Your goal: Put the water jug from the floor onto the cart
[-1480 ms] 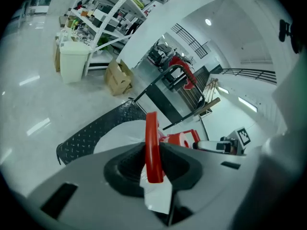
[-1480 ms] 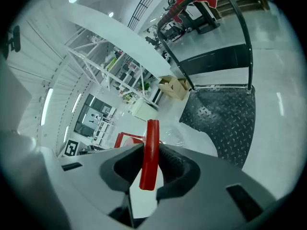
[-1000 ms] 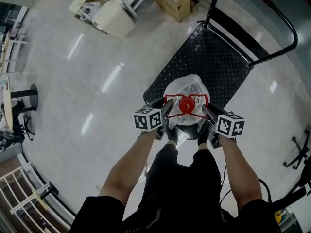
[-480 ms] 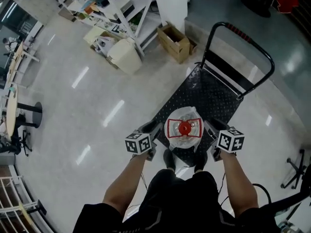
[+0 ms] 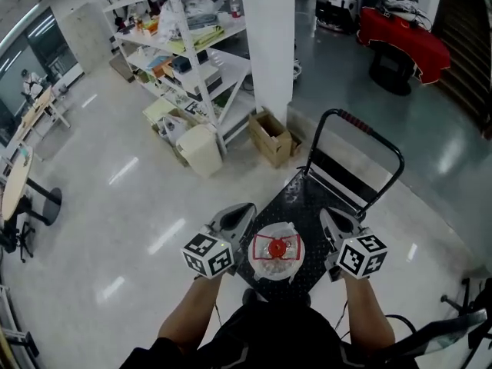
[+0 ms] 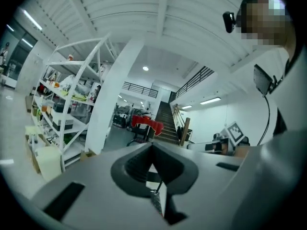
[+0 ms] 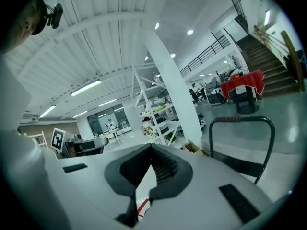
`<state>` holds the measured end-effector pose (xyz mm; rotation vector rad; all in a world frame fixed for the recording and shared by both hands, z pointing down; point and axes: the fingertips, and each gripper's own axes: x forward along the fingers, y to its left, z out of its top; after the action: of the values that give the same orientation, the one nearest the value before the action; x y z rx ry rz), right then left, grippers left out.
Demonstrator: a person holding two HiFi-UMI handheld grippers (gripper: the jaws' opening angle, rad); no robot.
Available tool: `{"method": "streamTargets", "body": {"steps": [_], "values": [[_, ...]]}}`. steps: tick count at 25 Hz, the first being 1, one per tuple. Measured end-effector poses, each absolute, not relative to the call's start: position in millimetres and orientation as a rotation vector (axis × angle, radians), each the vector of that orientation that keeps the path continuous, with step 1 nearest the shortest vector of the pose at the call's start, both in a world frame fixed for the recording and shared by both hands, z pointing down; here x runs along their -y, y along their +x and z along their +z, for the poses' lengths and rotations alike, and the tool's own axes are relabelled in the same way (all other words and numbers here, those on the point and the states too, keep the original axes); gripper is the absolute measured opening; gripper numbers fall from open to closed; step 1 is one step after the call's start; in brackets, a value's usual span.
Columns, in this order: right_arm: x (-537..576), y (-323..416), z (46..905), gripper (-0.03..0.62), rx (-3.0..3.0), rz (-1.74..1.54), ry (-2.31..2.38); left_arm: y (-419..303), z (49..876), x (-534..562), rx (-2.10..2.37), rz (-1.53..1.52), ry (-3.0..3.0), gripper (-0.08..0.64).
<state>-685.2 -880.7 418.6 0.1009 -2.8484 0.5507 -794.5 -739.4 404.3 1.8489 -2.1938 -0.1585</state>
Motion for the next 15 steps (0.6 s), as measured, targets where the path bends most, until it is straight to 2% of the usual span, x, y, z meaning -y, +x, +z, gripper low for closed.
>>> {"method": "streamTargets", "body": {"steps": [7,15], "values": [[886.4,-649.9,377.2,0.003,2.9,0.462,0.025,-732.5,378.2,760.1,2.224,-0.078,1.902,0.002],[921.0,-612.8,362.0,0.003,2.948,0.252,0.028,-696.7,357.8,798.4,2.242,-0.065,1.902,0.002]]}}
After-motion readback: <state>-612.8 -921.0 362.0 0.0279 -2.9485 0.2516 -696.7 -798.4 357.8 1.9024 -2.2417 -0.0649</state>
